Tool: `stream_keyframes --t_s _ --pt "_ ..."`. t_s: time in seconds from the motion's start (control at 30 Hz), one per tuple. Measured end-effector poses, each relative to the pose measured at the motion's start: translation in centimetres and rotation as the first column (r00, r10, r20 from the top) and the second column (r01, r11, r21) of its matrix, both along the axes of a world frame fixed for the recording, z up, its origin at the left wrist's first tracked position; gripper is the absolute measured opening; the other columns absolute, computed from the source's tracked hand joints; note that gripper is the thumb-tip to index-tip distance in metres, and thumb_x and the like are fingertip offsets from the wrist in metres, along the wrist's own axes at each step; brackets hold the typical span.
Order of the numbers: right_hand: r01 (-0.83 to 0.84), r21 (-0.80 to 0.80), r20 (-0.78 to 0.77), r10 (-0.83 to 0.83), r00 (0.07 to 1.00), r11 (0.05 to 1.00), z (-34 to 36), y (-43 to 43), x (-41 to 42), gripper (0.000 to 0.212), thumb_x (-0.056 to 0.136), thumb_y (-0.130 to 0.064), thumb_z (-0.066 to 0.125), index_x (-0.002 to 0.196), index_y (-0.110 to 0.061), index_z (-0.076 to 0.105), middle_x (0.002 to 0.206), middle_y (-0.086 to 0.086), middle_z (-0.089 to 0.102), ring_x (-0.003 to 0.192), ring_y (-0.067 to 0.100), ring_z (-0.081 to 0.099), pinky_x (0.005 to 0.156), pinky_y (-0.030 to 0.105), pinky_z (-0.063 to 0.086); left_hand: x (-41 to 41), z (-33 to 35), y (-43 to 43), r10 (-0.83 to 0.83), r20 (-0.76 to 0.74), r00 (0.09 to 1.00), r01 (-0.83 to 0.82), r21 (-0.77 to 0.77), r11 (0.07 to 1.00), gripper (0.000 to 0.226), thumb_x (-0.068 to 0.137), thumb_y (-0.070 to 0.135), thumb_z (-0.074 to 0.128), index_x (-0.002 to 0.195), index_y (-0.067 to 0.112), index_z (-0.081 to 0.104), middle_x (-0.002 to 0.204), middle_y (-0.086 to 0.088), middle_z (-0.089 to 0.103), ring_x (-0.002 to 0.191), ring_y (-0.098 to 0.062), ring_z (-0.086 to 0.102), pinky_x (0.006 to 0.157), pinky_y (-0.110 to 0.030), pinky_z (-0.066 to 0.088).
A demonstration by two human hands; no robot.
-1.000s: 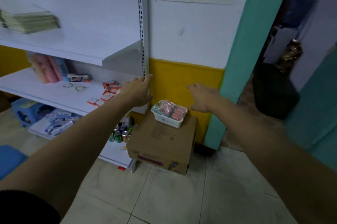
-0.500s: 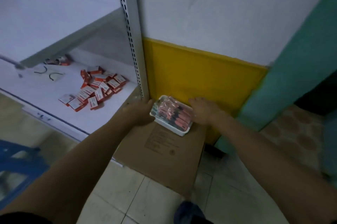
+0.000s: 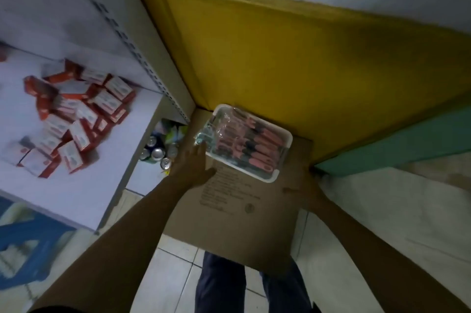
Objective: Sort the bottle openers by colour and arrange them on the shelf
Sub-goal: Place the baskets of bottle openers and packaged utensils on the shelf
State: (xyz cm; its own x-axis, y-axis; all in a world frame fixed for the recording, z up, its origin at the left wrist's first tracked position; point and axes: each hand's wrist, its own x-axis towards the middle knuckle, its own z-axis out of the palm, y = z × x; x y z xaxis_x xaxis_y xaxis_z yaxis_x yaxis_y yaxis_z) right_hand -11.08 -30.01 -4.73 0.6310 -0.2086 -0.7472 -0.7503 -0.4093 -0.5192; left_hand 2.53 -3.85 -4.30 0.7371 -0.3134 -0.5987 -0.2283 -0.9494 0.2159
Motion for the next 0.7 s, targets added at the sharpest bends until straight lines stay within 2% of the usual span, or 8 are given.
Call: stream_keyframes --t_s 0.17,0.27,0.33,0.37,0.47,0.53,0.6,0.7 --pt "0.29 0.094 0.002 -0.292 0.956 0.952 -4.1 0.7 3.7 0.073 0.086 -0.022 0.068 0.144 -0.003 0.029 0.145 0.014 0.039 0.132 0.031 0.041 0.109 0.044 0.036 6.8 -6.0 -1.0 0.334 -0.079 0.939 -0.343 -0.166 0.925 0.103 0.077 0.063 0.06 0.149 0.007 0.012 0.153 -0.02 0.02 0.139 -0.038 0.022 0.11 -0.054 0.025" --pt "0.547 0.297 -0.014 -0.569 0.822 0.783 -5.1 2.0 5.9 0.045 0.086 -0.015 0.066 0.128 -0.008 0.051 0.117 0.006 0.062 0.107 0.021 0.063 0.077 0.031 0.055 9.5 -8.2 -1.9 0.366 -0.187 0.912 -0.405 -0.266 0.875 0.1 0.068 0.064 0.069 0.138 0.002 0.034 0.139 -0.02 0.043 0.126 -0.036 0.044 0.097 -0.05 0.042" --pt "0.579 0.371 0.02 -0.63 0.777 0.726 -5.2 2.5 6.7 0.018 0.087 -0.008 0.064 0.104 -0.012 0.063 0.088 -0.003 0.073 0.079 0.009 0.071 0.057 0.019 0.054 10.3 -8.3 -2.4 0.346 -0.248 0.905 -0.417 -0.349 0.84 0.093 0.06 0.068 0.07 0.123 0.003 0.049 0.112 -0.005 0.06 0.104 -0.028 0.059 0.071 -0.035 0.048" --pt "0.59 0.394 0.026 -0.651 0.759 0.704 -5.1 2.7 7.0 0.015 0.087 -0.006 0.063 0.102 -0.011 0.063 0.081 -0.003 0.074 0.073 0.008 0.072 0.055 0.018 0.054 10.6 -8.3 -2.6 0.34 -0.278 0.898 -0.428 -0.381 0.819 0.089 0.055 0.071 0.07 0.115 0.008 0.054 0.1 0.003 0.061 0.093 -0.021 0.062 0.065 -0.029 0.047" --pt "0.667 0.326 -0.039 -0.696 0.717 0.67 -4.6 3.1 8.0 0.032 0.084 -0.013 0.07 0.111 -0.002 0.058 0.101 0.012 0.069 0.078 0.019 0.069 0.056 0.023 0.054 11.3 -8.2 -2.8 0.312 -0.318 0.895 -0.426 -0.407 0.808 0.064 0.051 0.07 0.075 0.087 0.019 0.063 0.074 0.008 0.065 0.062 -0.001 0.061 0.051 -0.018 0.047" --pt "0.71 0.302 -0.087 -0.723 0.685 0.637 -4.4 3.1 8.3 0.025 0.082 -0.019 0.073 0.096 -0.008 0.055 0.086 0.007 0.065 0.058 0.008 0.065 0.041 0.016 0.048 11.2 -7.8 -2.9 0.332 -0.329 0.884 -0.45 -0.411 0.793 0.05 0.046 0.064 0.078 0.071 0.023 0.062 0.054 0.012 0.062 0.046 0.006 0.056 0.04 -0.008 0.04" --pt "0.726 0.301 -0.094 -0.739 0.667 0.618 -4.4 3.1 7.8 0.025 0.08 -0.024 0.075 0.082 -0.014 0.052 0.072 -0.003 0.06 0.043 0.001 0.06 0.034 0.013 0.043 10.2 -7.4 -2.8 0.352 -0.344 0.87 -0.483 -0.458 0.746 0.045 0.041 0.057 0.079 0.064 0.023 0.062 0.049 0.015 0.063 0.044 0.008 0.056 0.039 -0.006 0.038" --pt "0.758 0.312 -0.11 -0.771 0.627 0.572 -3.0 3.9 5.6 0.025 0.078 -0.026 0.075 0.079 -0.019 0.052 0.073 -0.003 0.061 0.046 0.001 0.063 0.04 0.017 0.048 7.7 -5.9 -2.4 0.326 -0.359 0.875 -0.473 -0.482 0.738 0.045 0.04 0.057 0.08 0.061 0.021 0.064 0.052 0.015 0.065 0.045 0.004 0.059 0.041 -0.009 0.042"
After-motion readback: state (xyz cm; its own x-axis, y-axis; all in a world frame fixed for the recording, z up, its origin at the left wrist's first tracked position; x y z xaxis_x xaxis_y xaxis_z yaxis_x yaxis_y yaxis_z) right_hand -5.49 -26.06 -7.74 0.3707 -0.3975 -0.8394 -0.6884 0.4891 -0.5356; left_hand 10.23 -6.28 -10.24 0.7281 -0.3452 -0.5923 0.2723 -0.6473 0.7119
